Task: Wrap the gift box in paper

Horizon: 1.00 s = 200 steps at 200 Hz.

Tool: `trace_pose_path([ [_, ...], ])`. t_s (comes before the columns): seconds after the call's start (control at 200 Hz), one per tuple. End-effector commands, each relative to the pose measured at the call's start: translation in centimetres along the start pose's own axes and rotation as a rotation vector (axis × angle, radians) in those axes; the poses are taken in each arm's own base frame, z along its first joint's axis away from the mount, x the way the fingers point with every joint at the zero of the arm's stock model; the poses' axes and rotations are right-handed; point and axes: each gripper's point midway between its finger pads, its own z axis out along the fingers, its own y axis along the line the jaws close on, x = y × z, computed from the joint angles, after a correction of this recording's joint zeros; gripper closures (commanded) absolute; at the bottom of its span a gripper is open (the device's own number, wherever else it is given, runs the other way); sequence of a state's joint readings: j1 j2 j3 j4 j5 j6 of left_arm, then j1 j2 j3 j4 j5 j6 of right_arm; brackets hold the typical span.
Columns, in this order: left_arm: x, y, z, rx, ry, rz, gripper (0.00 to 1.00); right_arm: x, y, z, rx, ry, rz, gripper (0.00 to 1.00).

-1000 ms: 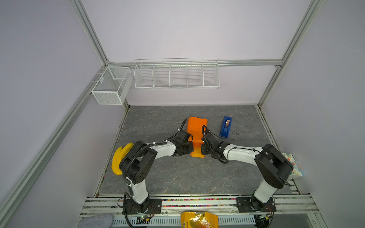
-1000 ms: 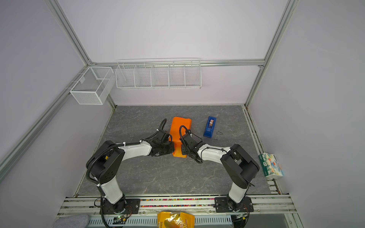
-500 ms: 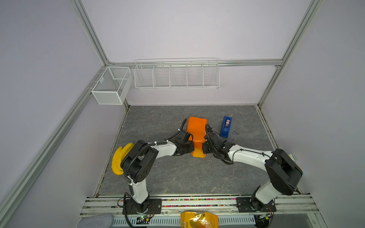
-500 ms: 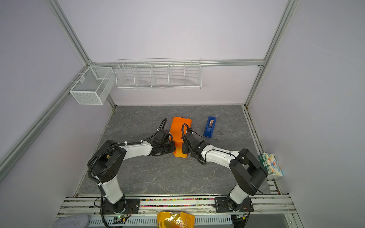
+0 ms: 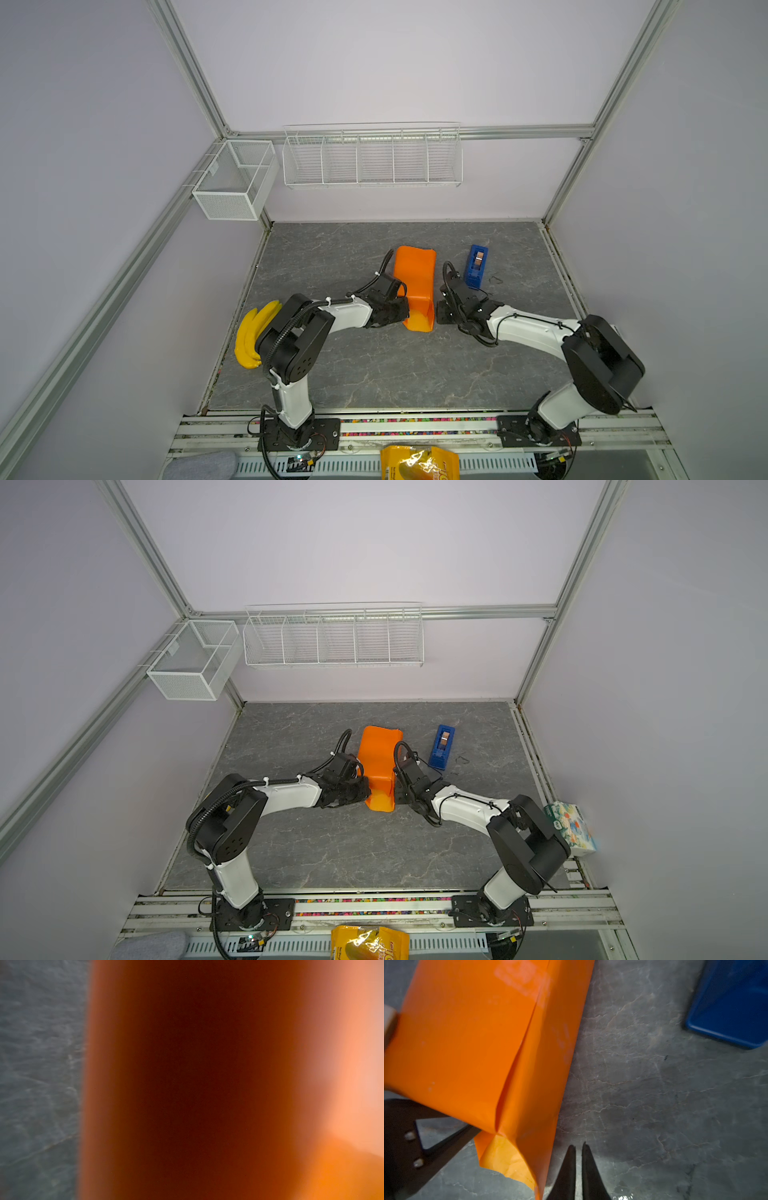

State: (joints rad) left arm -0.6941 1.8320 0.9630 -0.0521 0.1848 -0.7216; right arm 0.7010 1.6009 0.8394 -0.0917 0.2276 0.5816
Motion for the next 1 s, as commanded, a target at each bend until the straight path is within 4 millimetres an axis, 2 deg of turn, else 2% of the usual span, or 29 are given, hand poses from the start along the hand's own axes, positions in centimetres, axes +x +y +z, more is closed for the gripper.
trace_pose_path([
  [0.0,-0.5,-0.6,0.4,0.018,-0.001,0.002,0.98,0.4,1.7,0.8,-0.089,0.023,0.01,0.91],
  [0.22,-0.3,-0.6,0.6,0.018,0.012,0.001,0.98,0.6,3.6,1.6,-0.146,0.036,-0.007,0.93],
  [0.475,0.0,-0.4,0.8,0.014,0.024,-0.001,0.98,0.7,4.2,2.8,-0.164,0.037,-0.006,0.93],
  [0.495,-0.1,-0.5,0.8,0.015,0.023,0.0,0.98,-0.4,5.0,2.6,-0.18,0.012,-0.003,0.93],
  [0.645,0.0,-0.2,0.9,0.006,0.025,0.0,0.99,-1.1,5.8,2.8,-0.214,-0.011,0.004,0.94],
  [0.995,0.2,0.1,0.8,-0.006,0.026,0.002,0.99,-1.1,6.7,4.5,-0.239,-0.007,0.03,0.94],
])
